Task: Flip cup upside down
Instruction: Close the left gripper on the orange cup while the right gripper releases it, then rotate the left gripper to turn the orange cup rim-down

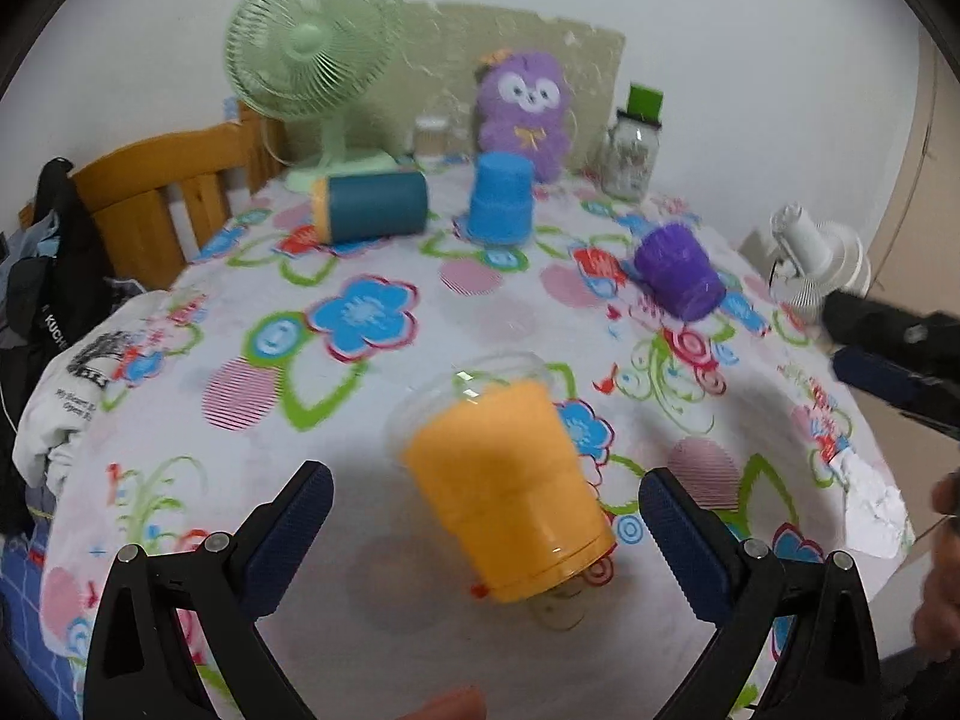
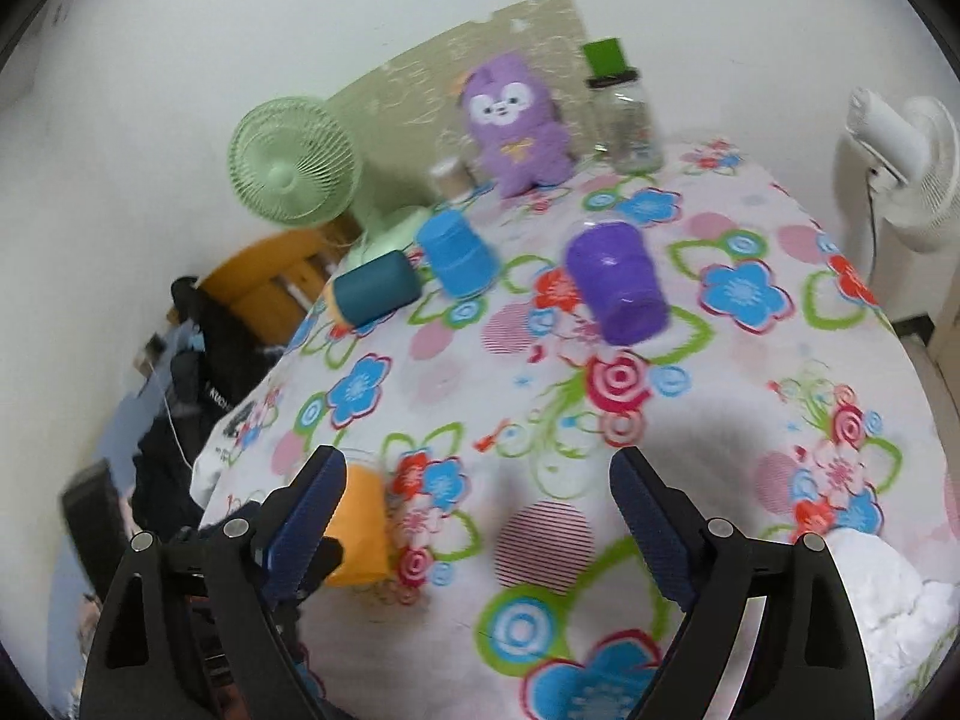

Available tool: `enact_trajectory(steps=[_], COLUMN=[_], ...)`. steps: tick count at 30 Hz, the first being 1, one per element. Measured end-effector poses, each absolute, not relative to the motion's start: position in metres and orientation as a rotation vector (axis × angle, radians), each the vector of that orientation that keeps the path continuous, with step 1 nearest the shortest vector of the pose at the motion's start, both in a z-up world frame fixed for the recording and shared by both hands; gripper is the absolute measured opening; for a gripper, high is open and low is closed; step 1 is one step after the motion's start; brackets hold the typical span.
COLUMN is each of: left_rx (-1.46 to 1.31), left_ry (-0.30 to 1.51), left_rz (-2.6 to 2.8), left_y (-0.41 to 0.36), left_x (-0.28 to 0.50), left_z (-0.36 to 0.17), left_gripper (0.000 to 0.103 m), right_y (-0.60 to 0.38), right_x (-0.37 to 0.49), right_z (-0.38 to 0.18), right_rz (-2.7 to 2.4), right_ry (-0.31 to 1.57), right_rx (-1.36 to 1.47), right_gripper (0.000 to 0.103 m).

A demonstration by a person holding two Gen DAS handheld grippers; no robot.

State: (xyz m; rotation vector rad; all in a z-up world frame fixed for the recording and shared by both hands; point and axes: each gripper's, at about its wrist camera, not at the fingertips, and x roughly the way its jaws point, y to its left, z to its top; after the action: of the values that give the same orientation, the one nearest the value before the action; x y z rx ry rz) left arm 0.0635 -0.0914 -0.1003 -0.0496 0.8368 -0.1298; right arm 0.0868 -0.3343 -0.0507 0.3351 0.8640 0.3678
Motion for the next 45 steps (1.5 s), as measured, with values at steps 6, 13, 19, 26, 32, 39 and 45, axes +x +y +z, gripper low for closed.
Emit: enact_trajectory(steps=[6, 13, 19, 26, 32, 39, 45], left_rx=[-0.017, -0.014, -0.011, -0.018, -0.016, -0.025, -0.029], left_ry=[0.884, 0.898, 0.88, 0.869, 0.854, 0.843, 0.821], left_rz=[-0.12, -0.1, -0.099, -0.094, -0.087, -0.084, -0.084], left_y=[-0.11, -0.113, -0.112, -0.106, -0.103, -0.097, -0.093], left_x=[0.072, 0.074, 0.07, 0.066, 0.062, 0.059, 0.057], left_z=[-0.12, -0.128, -0.126, -0.123, -0.118, -0.114, -0.106], left_gripper=[0.103, 0.103, 0.091, 0.073, 0.066, 0.066, 0.058], right_y=[-0.349, -0.348, -0.346, -0.344, -0.339, -0.334, -0.333], right_x=[0.089, 0.091, 0.092, 0.092, 0.09, 0.088, 0.087], right_z=[-0.067, -0.074, -0.077, -0.076, -0.073, -0.071, -0.071], right_rz=[0.371, 0.396, 0.403, 0.408, 0.421, 0.43, 0.434], right_ry=[0.893, 0.901, 0.91, 0.908, 0.904, 0.903, 0.902], right_rx=[0.363, 0.347, 0.354, 0.355, 0.35, 0.344, 0.343], right_gripper=[0.091, 0.091, 0.091, 0.091, 0.091, 0.091, 0.091])
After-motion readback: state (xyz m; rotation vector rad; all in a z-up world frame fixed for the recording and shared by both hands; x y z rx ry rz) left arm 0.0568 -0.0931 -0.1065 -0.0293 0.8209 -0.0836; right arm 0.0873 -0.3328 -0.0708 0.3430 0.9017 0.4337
